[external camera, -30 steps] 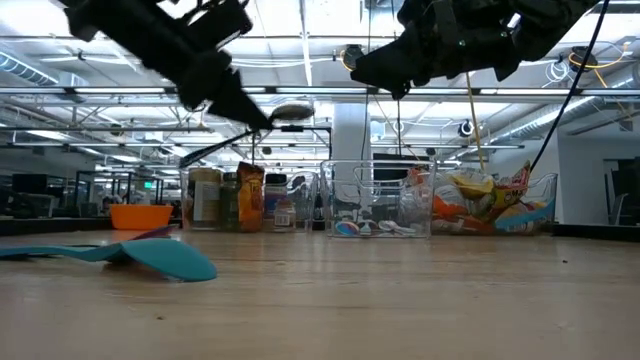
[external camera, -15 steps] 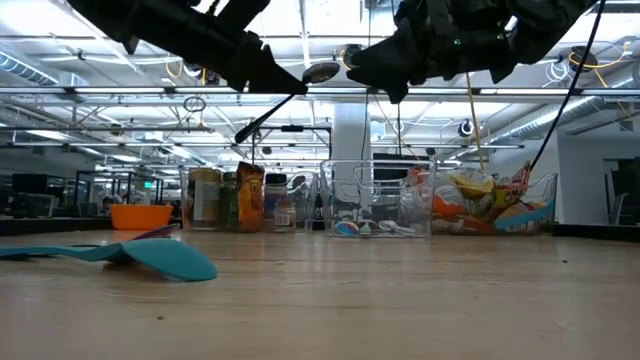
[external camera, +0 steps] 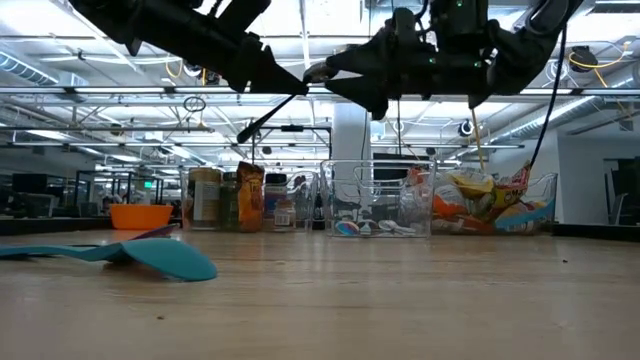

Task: Pick & Place Food Item
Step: Put the black spoon into the center transparent bin

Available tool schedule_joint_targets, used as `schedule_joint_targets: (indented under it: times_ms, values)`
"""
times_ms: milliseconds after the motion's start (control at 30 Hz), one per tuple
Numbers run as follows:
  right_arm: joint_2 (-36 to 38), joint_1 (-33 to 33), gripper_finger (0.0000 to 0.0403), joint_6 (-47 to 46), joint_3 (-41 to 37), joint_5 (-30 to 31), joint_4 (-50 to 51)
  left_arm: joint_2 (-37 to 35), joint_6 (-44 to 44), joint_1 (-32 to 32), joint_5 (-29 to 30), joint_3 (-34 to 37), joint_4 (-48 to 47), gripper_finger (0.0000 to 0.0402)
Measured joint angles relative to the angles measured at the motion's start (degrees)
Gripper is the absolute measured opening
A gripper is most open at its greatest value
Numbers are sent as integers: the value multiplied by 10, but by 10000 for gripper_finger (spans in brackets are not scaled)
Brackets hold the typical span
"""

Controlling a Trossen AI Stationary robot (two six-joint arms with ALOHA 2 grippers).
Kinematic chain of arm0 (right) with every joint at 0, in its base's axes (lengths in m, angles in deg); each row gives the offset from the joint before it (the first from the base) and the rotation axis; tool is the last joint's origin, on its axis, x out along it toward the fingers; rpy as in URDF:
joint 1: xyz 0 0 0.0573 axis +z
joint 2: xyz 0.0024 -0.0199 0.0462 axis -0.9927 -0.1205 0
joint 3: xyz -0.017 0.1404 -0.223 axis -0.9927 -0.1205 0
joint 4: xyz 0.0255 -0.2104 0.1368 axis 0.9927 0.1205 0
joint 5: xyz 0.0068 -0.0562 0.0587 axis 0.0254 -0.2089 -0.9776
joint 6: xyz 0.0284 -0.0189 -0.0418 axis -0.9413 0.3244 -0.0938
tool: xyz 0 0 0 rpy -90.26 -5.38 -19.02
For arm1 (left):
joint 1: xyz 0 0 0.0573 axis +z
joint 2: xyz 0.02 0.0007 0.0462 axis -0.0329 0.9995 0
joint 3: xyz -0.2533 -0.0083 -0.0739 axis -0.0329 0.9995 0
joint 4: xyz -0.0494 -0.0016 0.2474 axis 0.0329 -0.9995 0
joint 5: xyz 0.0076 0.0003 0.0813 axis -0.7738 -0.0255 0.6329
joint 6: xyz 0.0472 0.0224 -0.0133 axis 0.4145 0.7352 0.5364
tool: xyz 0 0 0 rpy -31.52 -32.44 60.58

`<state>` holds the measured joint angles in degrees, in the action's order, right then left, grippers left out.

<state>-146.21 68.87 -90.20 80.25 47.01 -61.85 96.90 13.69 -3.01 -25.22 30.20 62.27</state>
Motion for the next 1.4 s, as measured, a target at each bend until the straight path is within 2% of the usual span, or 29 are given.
schedule_joint_targets:
  times_ms: [167, 300, 467, 567, 667, 800, 967, 1067, 1200, 1400]
  values:
    - [-25, 0, 222, -38, 8, -1, -40, 0, 1, 0, 0, 0, 0, 7]
    - [-42, 0, 188, -50, 20, -2, -39, 0, 0, 0, 1, 0, 0, 11]
    - [-52, 1, 122, -50, 27, -14, -40, 0, -7, 0, 1, 0, -1, 10]
    - [-52, 1, 71, -49, 27, -34, -43, 0, -10, 0, 2, 0, -3, 6]
    - [-52, 1, 17, -42, 27, -60, -50, 0, -14, 0, 0, 0, -1, 19]
    - [-52, 1, 7, -32, 27, -61, -55, 0, -31, 0, 0, -1, 0, 30]
    - [-52, 0, 3, -30, 27, -61, -57, 0, -108, 0, 8, -1, -1, 37]
    - [-51, -5, 2, -28, 27, -62, -65, 0, -131, 0, 21, -1, -10, 64]
    - [-43, -20, 1, -26, 27, -63, -67, 0, -156, 0, 27, -1, -14, 130]
    - [12, -68, 1, 1, 26, -63, 1, -2, -192, -1, 34, -1, -37, 225]
